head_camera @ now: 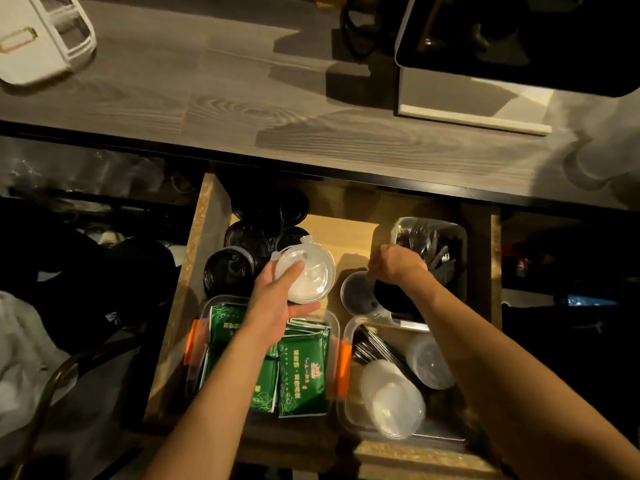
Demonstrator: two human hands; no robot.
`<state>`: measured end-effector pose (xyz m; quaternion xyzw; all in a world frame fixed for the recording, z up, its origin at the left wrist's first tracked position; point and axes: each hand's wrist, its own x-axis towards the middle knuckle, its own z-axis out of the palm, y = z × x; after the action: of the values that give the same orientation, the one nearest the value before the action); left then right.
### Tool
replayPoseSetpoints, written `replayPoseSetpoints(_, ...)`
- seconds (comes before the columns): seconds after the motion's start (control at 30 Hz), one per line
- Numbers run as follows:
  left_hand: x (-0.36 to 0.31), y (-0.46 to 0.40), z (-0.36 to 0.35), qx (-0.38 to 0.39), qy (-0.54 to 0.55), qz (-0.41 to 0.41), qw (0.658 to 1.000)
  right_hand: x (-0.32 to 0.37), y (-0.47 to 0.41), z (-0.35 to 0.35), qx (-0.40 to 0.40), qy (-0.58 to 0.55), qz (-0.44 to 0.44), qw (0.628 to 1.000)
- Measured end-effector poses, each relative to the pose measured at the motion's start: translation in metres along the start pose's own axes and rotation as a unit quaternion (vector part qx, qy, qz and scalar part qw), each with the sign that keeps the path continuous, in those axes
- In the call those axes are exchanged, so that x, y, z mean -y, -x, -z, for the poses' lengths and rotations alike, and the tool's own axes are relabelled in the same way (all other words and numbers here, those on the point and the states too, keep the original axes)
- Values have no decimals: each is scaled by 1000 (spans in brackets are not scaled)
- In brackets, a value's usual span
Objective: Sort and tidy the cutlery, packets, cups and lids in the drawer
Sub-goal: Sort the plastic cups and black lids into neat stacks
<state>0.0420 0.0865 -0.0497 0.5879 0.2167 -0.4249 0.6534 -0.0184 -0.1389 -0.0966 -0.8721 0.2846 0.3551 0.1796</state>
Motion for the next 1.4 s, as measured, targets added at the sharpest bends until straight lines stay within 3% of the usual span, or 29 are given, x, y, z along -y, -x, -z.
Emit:
replayPoseSetpoints(0.13,1,-4,-4,5,-13,-7,1000,-1,0,-9,-44,-12,-22,999)
replayPoseSetpoints(0.37,-2,-2,-6,12,-9,-19,1000,-20,37,12,-155,-181,-10,971)
replayPoseSetpoints(0.57,-10,4,-15,5,14,-14,1000,-12,84,41,-260,-431,-60,862)
replayPoseSetpoints(0.7,-11,13,-29,58,36,9,998,13,112,42,-240,-514,-46,822)
replayPoseSetpoints(0.83,-6,22,-41,103,50,9,993,37,114,26,-214,-505,-76,833)
replayPoseSetpoints(0.97,-4,22,-44,71,29,8,997,41,115,16,-199,-459,-73,863)
replayPoseSetpoints(1.07,-3,21,-43,51,-21,-12,998,37,119,20,-185,-377,-43,906)
replayPoseSetpoints(1.13,-3,20,-41,61,-48,-18,997,33,121,26,-211,-302,-9,930)
replayPoseSetpoints(1.27,-3,24,-41,71,-121,-38,989,29,122,37,-258,-211,65,941)
replayPoseSetpoints(1.4,-6,34,-42,75,-80,-24,994,22,121,42,-275,-160,94,943)
